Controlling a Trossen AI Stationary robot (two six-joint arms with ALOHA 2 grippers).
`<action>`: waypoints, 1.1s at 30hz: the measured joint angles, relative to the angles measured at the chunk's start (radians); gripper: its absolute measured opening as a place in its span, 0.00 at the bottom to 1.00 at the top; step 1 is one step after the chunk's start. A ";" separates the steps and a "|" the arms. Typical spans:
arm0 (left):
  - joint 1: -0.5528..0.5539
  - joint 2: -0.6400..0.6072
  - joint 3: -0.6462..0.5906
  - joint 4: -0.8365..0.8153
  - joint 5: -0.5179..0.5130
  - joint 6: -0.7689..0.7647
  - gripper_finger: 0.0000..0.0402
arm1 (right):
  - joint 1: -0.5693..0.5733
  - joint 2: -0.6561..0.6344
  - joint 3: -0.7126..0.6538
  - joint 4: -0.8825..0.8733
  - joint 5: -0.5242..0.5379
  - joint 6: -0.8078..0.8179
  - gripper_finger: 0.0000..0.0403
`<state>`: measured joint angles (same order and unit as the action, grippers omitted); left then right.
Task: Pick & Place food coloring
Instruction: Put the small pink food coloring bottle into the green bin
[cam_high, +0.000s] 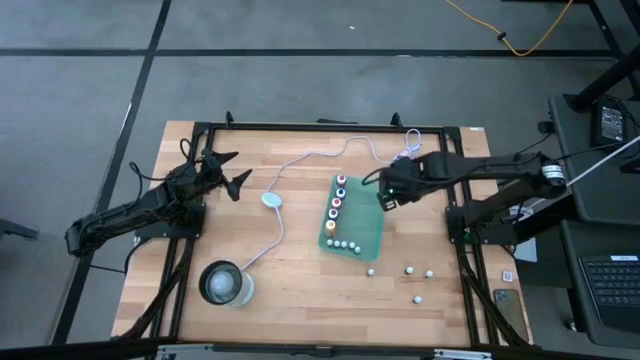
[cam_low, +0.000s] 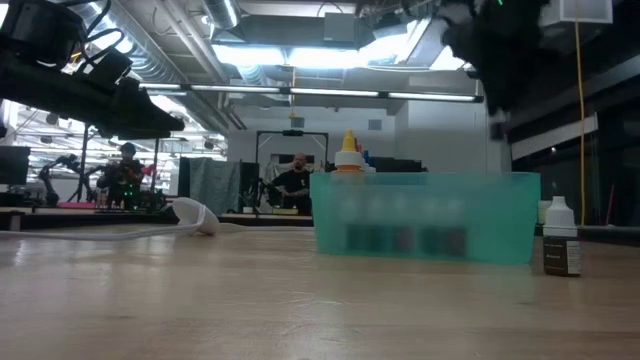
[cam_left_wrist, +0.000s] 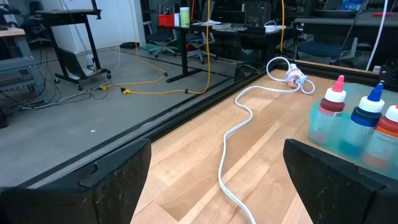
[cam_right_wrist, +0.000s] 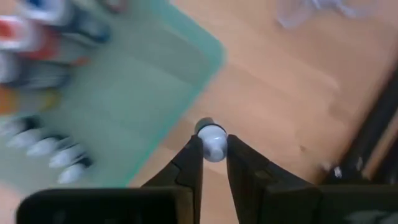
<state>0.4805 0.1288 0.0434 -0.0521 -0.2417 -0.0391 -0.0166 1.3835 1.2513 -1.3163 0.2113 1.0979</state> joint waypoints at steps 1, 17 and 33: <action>0.000 0.000 0.000 0.000 0.000 0.000 0.90 | 0.002 0.011 0.036 -0.001 -0.004 -0.040 0.15; 0.000 0.000 0.000 0.000 0.000 0.000 0.90 | 0.198 0.179 0.271 0.123 -0.057 -0.343 0.14; 0.000 0.000 0.000 0.000 0.000 0.000 0.90 | 0.312 0.179 -0.019 0.350 -0.075 -0.241 0.13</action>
<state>0.4805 0.1288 0.0434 -0.0521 -0.2417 -0.0391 0.2956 1.5627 1.2319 -0.9663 0.1364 0.8572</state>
